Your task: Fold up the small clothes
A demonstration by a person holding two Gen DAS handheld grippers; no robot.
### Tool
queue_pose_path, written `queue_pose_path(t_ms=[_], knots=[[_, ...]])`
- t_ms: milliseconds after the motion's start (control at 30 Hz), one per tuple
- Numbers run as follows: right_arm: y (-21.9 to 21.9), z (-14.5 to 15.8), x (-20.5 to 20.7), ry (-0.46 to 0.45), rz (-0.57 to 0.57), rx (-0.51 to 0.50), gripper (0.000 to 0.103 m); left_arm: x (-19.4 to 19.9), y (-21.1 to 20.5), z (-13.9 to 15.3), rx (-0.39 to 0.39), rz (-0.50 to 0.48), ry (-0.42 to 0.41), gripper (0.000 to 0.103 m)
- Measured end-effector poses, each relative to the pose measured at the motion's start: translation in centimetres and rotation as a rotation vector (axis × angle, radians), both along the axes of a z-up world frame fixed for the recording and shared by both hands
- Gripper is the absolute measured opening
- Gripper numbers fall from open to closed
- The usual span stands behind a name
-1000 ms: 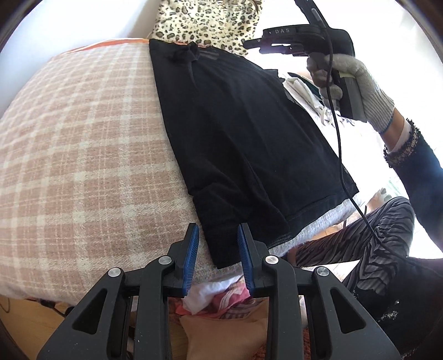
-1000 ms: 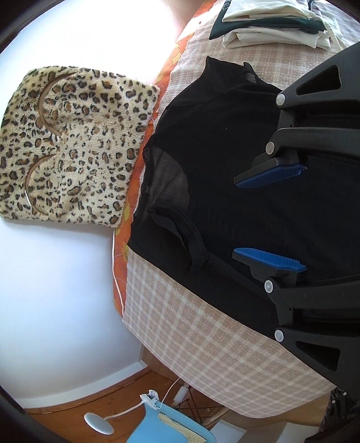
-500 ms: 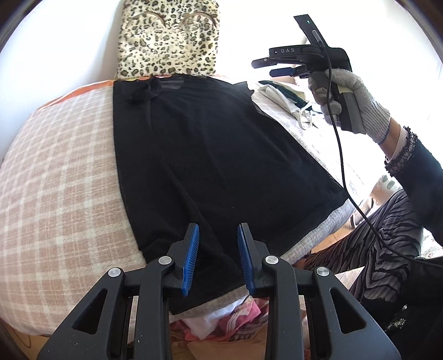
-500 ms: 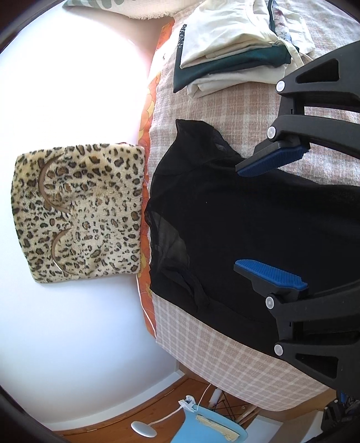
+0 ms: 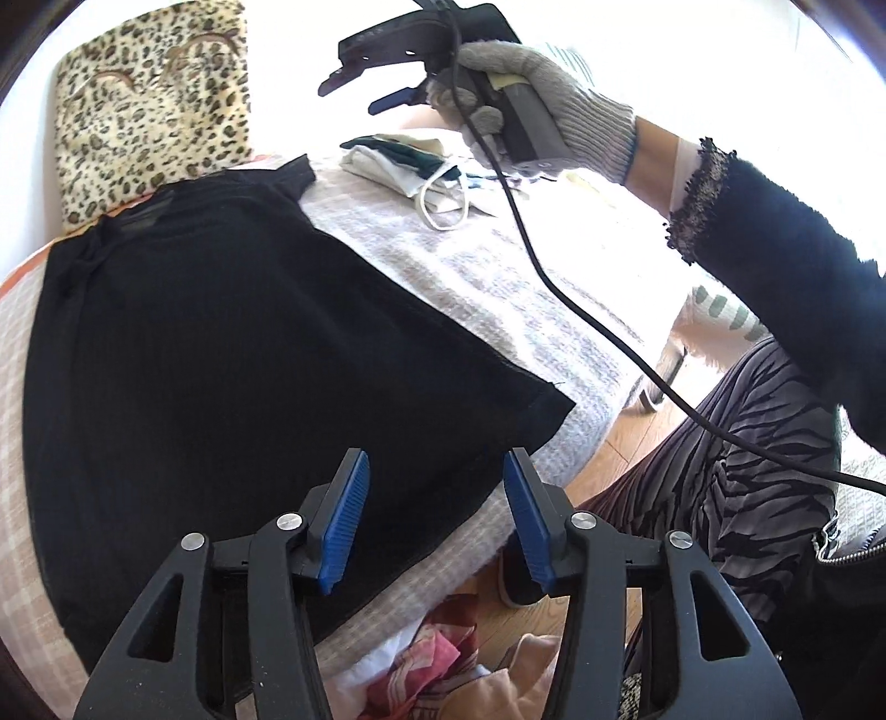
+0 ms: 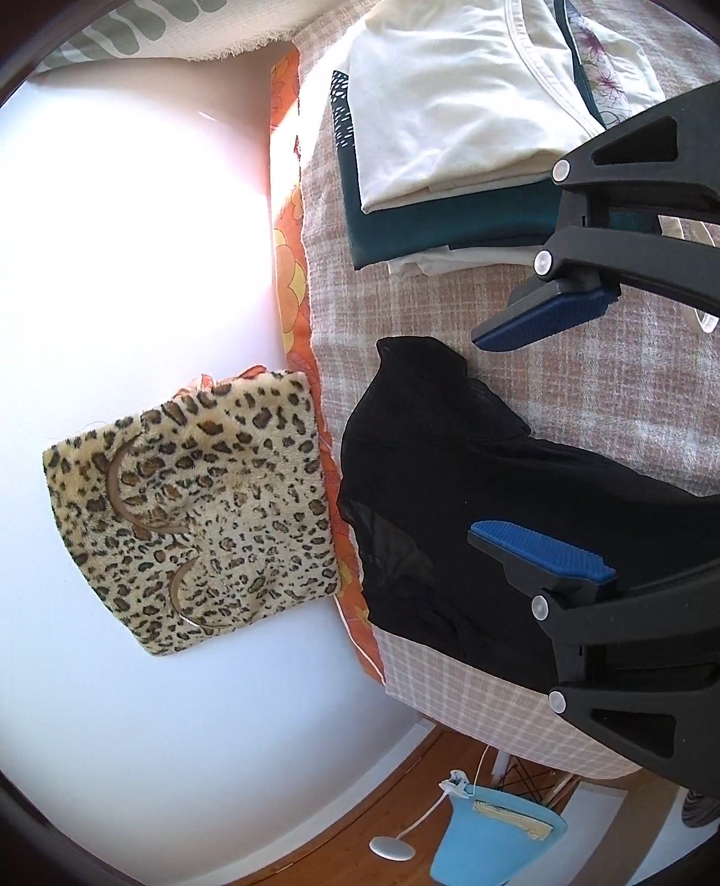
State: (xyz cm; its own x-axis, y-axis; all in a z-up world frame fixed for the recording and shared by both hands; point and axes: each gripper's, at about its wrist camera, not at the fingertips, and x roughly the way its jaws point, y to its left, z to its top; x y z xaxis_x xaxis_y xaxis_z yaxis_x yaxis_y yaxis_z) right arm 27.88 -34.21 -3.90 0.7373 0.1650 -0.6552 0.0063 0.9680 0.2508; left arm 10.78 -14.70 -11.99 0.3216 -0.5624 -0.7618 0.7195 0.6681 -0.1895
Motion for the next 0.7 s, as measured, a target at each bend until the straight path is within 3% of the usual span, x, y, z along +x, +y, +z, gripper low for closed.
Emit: queue_pose_path(t_ms=[200,333,467,667,700], knots=[[-2.1,-0.1,1.3,-0.011,0.02,0.019,0.066,-0.3,-5.2,-0.8,0.06,-0.096,-0.039,0.05],[-2.8,-0.1,2.5,-0.023,0.046,0.049,0.068,0.0,-7.2,-1.9,0.104,-0.127,-0.036,0.057],[-2.7,-0.6,4.6,-0.034,0.065,0.067,0.068,0.5,-8.0,-3.1,0.142,-0.137,-0.005,0.057],[-3.0,-3.2,8.8,0.014,0.031,0.109,0.067,0.4,-7.9,-3.2,0.146,-0.121,-0.051,0.056],[-3.1,-3.8,9.5,0.032,0.021,0.104,0.067,0.3,-7.8,-3.2,0.142,-0.118,-0.058,0.052]])
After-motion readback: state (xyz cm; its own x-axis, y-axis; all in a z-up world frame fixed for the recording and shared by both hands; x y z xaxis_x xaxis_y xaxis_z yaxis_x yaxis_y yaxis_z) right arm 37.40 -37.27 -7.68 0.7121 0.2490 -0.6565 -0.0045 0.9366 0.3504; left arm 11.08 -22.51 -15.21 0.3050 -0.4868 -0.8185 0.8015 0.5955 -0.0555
